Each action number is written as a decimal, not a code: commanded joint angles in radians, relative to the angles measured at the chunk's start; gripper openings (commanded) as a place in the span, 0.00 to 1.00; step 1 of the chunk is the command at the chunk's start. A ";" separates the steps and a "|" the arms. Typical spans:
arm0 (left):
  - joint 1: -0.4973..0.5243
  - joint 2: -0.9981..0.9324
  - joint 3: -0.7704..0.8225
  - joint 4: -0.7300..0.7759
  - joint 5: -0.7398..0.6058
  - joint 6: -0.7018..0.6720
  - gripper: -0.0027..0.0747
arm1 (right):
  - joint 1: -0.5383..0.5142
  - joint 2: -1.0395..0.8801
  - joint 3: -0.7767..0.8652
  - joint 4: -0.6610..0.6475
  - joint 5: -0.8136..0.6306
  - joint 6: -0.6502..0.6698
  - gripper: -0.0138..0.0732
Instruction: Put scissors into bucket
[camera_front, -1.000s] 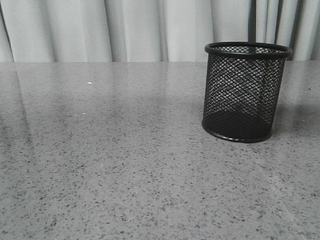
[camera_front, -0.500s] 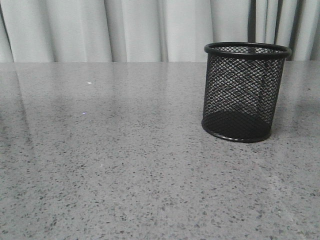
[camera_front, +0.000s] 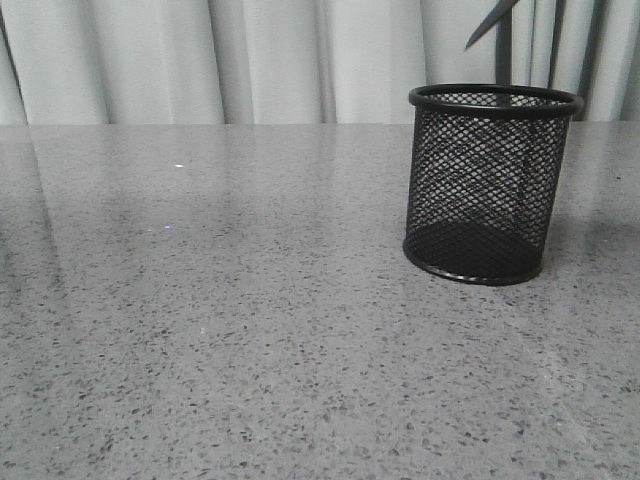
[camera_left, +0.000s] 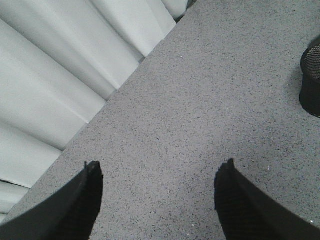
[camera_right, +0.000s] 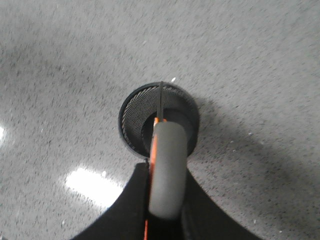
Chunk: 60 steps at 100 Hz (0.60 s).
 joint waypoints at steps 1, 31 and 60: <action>0.004 -0.018 -0.029 -0.025 -0.059 -0.013 0.62 | 0.020 -0.018 -0.002 0.002 0.042 0.000 0.11; 0.004 -0.018 -0.029 -0.025 -0.059 -0.013 0.62 | 0.027 -0.016 0.054 -0.035 0.042 0.000 0.11; 0.004 -0.018 -0.029 -0.025 -0.059 -0.013 0.62 | 0.027 0.017 0.065 -0.044 0.042 0.000 0.11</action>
